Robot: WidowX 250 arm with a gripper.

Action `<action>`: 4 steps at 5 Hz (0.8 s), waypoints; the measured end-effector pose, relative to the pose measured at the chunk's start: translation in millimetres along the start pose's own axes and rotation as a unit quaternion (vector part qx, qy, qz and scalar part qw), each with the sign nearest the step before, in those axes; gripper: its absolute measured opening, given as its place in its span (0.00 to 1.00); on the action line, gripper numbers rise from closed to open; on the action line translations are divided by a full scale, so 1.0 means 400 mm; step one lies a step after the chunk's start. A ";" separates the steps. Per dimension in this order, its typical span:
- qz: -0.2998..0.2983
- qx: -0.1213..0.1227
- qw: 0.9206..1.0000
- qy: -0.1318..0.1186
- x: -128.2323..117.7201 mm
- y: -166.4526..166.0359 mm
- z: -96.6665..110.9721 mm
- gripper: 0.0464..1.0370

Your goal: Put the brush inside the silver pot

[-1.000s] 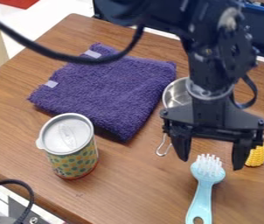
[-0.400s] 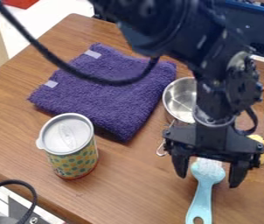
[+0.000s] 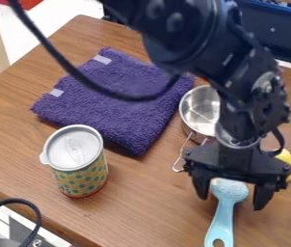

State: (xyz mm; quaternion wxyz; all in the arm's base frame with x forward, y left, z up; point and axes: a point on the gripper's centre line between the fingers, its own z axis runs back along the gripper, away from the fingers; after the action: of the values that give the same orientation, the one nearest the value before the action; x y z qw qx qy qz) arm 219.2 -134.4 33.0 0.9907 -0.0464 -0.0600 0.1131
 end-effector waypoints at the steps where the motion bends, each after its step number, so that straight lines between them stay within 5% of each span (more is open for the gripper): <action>1: 0.005 0.000 1.000 -0.006 0.000 0.002 -0.013 0.96; 3: 0.013 0.008 1.000 -0.012 0.007 0.008 -0.034 0.91; 4: 0.013 -0.001 1.000 -0.007 0.013 0.010 -0.033 0.72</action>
State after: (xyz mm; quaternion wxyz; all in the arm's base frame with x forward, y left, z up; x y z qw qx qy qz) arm 225.1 -130.3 20.0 0.9887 -0.0474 -0.0660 0.1260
